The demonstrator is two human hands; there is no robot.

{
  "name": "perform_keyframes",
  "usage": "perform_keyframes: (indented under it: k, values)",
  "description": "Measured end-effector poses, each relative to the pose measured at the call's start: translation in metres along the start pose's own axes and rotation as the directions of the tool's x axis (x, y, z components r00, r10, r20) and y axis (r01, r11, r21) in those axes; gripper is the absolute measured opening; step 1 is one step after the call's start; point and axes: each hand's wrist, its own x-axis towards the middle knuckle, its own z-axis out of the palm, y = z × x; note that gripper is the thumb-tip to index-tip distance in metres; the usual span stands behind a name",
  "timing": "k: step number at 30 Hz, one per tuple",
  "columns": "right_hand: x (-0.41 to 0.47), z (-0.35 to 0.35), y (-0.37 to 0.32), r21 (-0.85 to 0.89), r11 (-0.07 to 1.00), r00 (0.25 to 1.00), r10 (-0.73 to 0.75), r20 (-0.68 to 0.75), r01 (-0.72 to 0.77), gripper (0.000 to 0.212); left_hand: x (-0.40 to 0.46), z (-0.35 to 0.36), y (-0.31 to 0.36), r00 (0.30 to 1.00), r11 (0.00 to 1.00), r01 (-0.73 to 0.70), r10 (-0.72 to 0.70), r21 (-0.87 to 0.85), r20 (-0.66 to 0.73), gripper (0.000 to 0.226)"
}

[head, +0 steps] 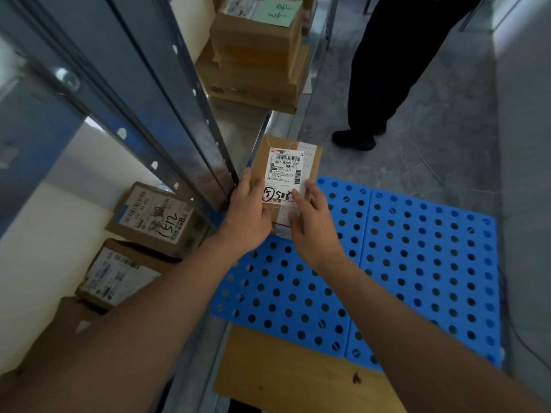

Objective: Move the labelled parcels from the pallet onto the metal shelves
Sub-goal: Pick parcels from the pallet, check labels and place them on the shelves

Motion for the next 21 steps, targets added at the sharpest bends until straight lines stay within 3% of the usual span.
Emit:
perform_keyframes:
  k: [13,21]
  values:
    - [-0.003,-0.006,-0.009,-0.062,0.998,0.999,0.023,0.047,-0.021,0.054,-0.007,-0.008,0.008,0.998,0.968,-0.034,0.020,0.247,0.059,0.071]
    - [-0.003,-0.022,-0.021,-0.160,0.987,0.998,0.030,0.059,-0.021,0.057,-0.020,-0.018,0.017,0.998,0.968,-0.040,0.029,0.248,0.047,0.064]
